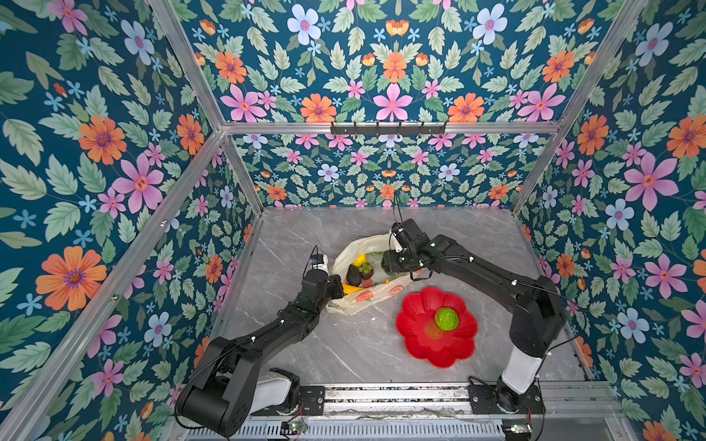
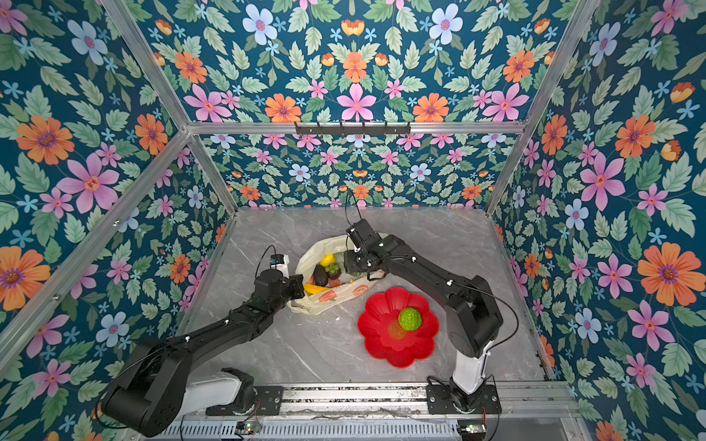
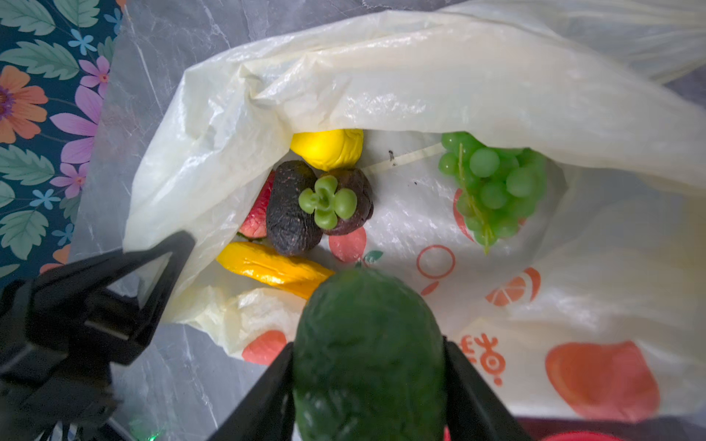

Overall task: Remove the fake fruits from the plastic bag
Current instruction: 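Lift the avocado out and carry it over the red bowl, then lower the avocado into the red bowl and open the right gripper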

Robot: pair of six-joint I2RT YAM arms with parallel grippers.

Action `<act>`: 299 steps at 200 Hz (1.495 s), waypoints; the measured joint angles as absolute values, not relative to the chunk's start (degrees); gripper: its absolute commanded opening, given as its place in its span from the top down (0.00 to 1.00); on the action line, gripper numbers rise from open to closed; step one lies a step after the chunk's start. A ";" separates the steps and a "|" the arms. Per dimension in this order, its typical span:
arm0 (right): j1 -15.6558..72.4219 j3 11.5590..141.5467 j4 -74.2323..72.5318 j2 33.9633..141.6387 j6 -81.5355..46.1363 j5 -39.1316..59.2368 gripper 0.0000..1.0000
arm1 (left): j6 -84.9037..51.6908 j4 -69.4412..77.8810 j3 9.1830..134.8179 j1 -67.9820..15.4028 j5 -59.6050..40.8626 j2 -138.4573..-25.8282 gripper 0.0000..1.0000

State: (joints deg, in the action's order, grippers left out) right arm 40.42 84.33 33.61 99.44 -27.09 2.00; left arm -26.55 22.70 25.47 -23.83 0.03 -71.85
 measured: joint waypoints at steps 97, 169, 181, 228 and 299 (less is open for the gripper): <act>44.25 61.12 43.05 74.70 -33.19 -2.61 0.44 | -26.39 22.68 25.47 -23.83 0.05 -71.85 1.00; 46.19 51.75 49.95 69.30 -37.93 -0.08 0.46 | -26.35 22.68 25.80 -23.83 0.19 -72.79 1.00; 46.22 51.55 51.42 69.04 -37.93 0.32 0.46 | -26.35 22.68 25.80 -23.83 0.19 -72.82 1.00; 46.28 51.81 56.31 70.06 -37.06 1.52 0.46 | -26.33 22.68 25.80 -23.83 0.23 -72.84 1.00; 46.28 53.74 61.28 79.09 -36.84 1.08 0.48 | -25.52 22.48 25.80 -23.83 0.49 -72.29 1.00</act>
